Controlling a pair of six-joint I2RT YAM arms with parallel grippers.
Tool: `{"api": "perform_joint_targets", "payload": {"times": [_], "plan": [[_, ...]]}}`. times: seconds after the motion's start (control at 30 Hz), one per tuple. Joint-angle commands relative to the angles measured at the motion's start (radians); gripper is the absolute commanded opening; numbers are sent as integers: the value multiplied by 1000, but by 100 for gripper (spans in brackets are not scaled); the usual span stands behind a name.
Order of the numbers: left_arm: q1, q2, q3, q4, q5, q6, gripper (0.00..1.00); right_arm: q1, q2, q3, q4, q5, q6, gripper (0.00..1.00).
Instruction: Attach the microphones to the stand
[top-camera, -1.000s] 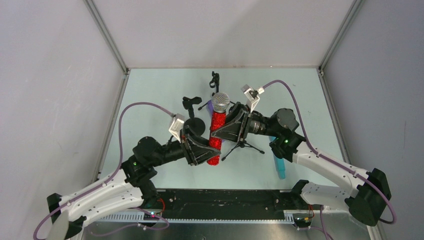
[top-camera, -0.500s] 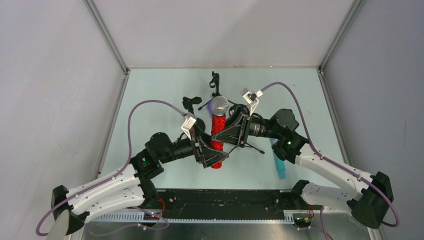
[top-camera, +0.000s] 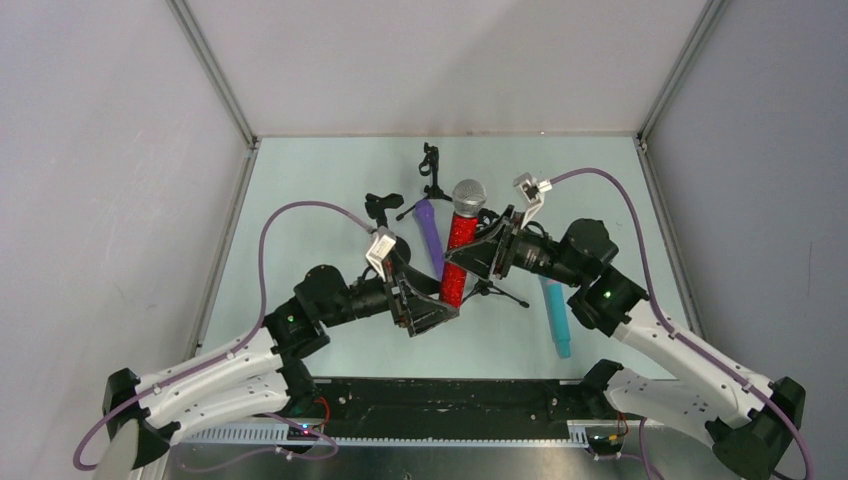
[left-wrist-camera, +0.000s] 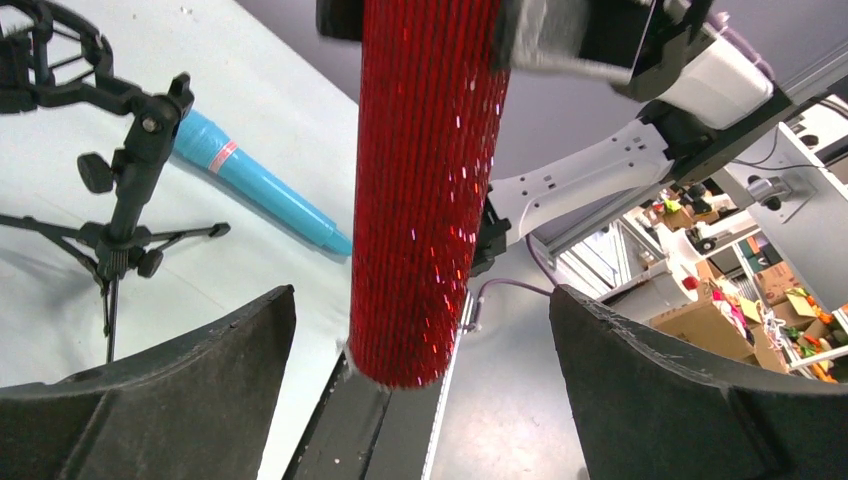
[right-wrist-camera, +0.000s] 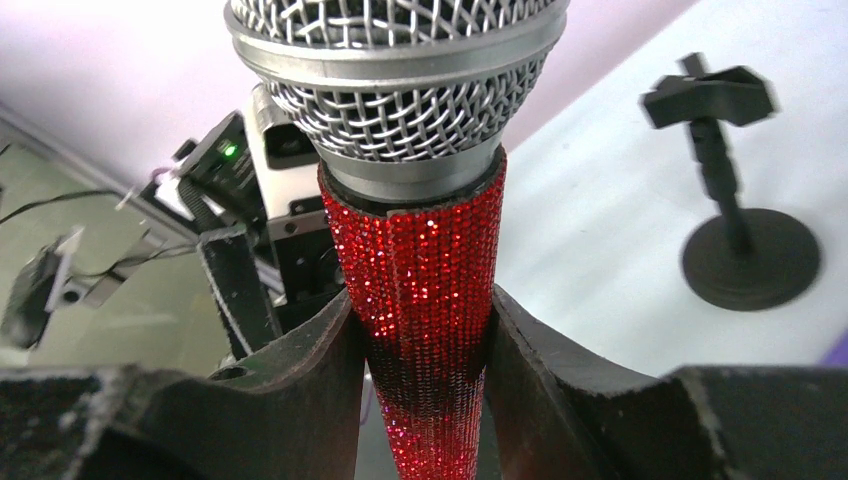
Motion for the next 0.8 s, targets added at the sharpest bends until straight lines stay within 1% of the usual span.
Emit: {"api": "perform_joint_targets", "payload": {"times": [0.0,0.1,0.2,0.3,0.33,0.37,0.43,0.5,0.63,0.77], "plan": [[0,26,-23,-5,-6,-9,100,-33,-69,44,-100,123,-51,0],[0,55,-25,-28,-17,0,100,-54,-97,44,-168,193,-77,0],[0,89,-12,-80,-54,21,100,-75,-131,44,-224,225,-90,0],[-1,116,12,-180,-114,52,100,-95,-160,44,-271,253,-108,0],[0,130,29,-202,-161,74,100,-102,-165,43,-277,262,-114,0],[1,137,40,-281,-187,85,100,-105,-174,39,-287,267,-116,0],[2,163,76,-384,-322,115,100,-113,-187,34,-299,277,-117,0],[8,181,106,-464,-403,140,100,-120,-198,27,-304,282,-117,0],[52,208,132,-570,-511,161,100,-132,-203,22,-311,282,-123,0],[118,204,140,-649,-573,151,100,-140,-202,21,-321,288,-129,0]]}}
